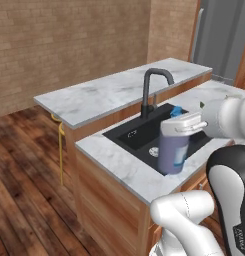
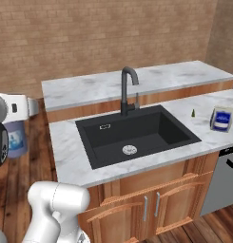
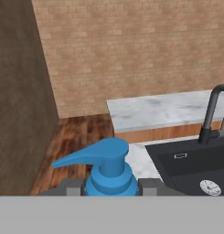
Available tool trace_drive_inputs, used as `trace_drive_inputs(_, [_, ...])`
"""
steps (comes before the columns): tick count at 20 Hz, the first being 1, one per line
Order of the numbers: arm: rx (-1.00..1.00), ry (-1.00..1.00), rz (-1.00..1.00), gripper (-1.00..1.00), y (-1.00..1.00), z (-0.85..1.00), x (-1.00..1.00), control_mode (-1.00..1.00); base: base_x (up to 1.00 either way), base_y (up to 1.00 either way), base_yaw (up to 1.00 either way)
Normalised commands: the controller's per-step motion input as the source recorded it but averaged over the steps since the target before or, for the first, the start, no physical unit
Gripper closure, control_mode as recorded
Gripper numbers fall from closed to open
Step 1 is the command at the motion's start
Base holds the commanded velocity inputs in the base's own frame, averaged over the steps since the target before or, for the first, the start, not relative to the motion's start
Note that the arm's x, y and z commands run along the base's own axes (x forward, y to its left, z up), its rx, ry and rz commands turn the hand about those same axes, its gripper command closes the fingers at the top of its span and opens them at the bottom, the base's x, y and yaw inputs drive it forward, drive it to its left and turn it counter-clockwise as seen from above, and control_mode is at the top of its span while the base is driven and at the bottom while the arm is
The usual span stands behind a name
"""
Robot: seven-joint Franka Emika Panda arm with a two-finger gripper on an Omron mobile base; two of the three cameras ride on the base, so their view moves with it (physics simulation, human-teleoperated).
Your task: Open the cabinet. Pick the soap dispenser and place it next to the sink. Then close the cabinet.
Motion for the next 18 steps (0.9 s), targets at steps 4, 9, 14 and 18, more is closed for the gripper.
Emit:
trace_drive_inputs(4, [0.0, 0.02, 0.0, 1.0, -0.09, -0.05, 0.34, -1.0, 0.0, 0.0, 0.0])
trace_drive_inputs(9, [-0.01, 0.01, 0.05, 1.0, -0.02, -0.13, 0.39, -1.0, 0.0, 0.0, 0.0])
trace_drive_inputs(14, [-0.04, 0.01, 0.07, 1.0, 0.04, -0.24, 0.44, -1.0, 0.0, 0.0, 0.0])
trace_drive_inputs(18, [-0.09, 0.0, 0.11, 1.0, 0.02, -0.32, 0.35, -1.0, 0.0, 0.0, 0.0])
